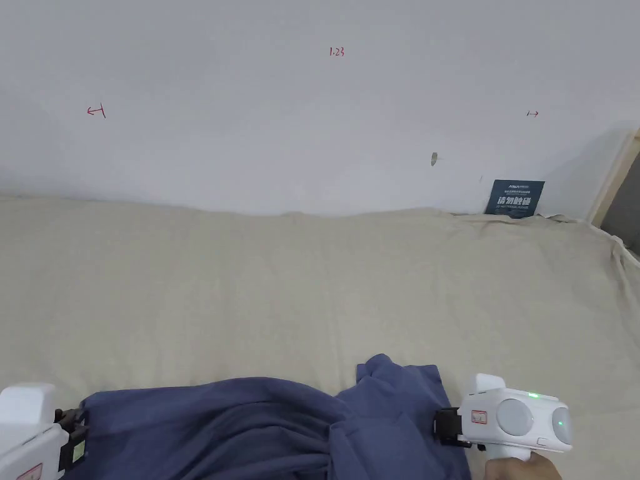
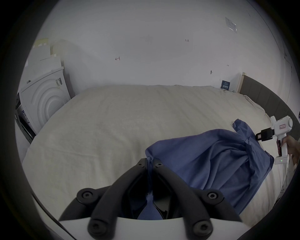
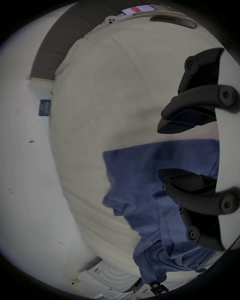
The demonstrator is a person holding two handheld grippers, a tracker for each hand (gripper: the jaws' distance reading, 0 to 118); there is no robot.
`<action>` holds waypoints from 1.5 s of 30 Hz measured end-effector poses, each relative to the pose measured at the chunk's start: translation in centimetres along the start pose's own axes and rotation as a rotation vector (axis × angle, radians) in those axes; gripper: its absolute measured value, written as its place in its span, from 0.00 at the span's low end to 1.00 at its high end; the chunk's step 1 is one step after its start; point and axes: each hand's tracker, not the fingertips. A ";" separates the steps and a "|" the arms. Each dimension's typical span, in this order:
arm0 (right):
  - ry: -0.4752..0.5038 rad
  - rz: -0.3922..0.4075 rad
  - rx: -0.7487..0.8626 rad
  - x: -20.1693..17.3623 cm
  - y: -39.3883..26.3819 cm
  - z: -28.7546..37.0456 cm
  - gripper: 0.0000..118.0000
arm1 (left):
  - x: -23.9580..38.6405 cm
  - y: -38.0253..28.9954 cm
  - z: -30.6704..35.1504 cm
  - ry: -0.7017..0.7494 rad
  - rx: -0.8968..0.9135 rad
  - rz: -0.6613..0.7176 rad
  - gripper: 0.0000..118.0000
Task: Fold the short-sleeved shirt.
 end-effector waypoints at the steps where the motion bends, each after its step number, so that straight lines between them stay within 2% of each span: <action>1: 0.014 0.000 -0.026 -0.1 -0.1 -0.5 0.40 | 0.0 -0.1 0.0 0.002 -0.001 0.003 0.00; 2: -0.033 0.021 0.007 -0.5 -0.4 -0.3 0.40 | 0.0 -0.1 0.0 0.001 -0.004 0.004 0.00; 4: -0.056 0.044 0.010 -1.1 -0.3 -0.2 0.37 | 0.4 -0.3 0.5 0.003 -0.007 -0.005 0.00; 5: -0.059 0.054 0.012 -1.3 -0.4 -0.1 0.29 | 0.5 -0.4 0.5 0.006 -0.011 -0.010 0.00; 6: -0.049 0.066 0.013 -1.7 -0.6 -0.1 0.14 | 0.5 -0.5 0.5 0.007 -0.012 -0.010 0.00; 7: -0.031 0.088 0.019 -2.1 -0.8 -0.2 0.04 | 0.4 -0.5 0.5 0.006 -0.015 -0.007 0.00; 8: -0.022 0.104 0.022 -2.5 -0.9 -0.3 0.02 | 0.4 -0.6 0.6 0.008 -0.016 -0.002 0.00; 10: -0.075 0.142 0.031 -3.3 -1.1 -0.3 0.02 | 0.2 -0.8 0.6 0.006 -0.019 0.004 0.00; 11: -0.060 0.123 0.032 -3.2 -1.1 -0.1 0.01 | 0.1 -0.8 0.6 0.009 -0.022 0.012 0.00; 13: -0.024 0.035 0.077 -2.4 -1.3 0.8 0.01 | 0.0 -0.8 1.1 0.007 -0.023 0.024 0.00; 16: -0.023 0.043 0.174 -1.9 -1.7 2.9 0.01 | -0.5 -0.4 1.9 0.009 -0.012 0.034 0.00; 19: 0.006 0.016 0.269 -1.7 -1.8 6.4 0.01 | -1.1 0.3 3.1 0.016 0.007 0.035 0.00; 30: 0.008 0.147 0.520 -3.4 1.2 19.4 0.01 | -3.8 5.9 10.9 0.038 0.155 0.038 0.00; 38: 0.010 0.265 0.692 -6.8 3.7 29.8 0.01 | -5.5 11.5 17.9 0.056 0.286 0.059 0.00; 45: 0.000 0.270 0.804 -8.8 7.9 36.3 0.01 | -6.6 15.8 21.5 0.068 0.351 0.061 0.00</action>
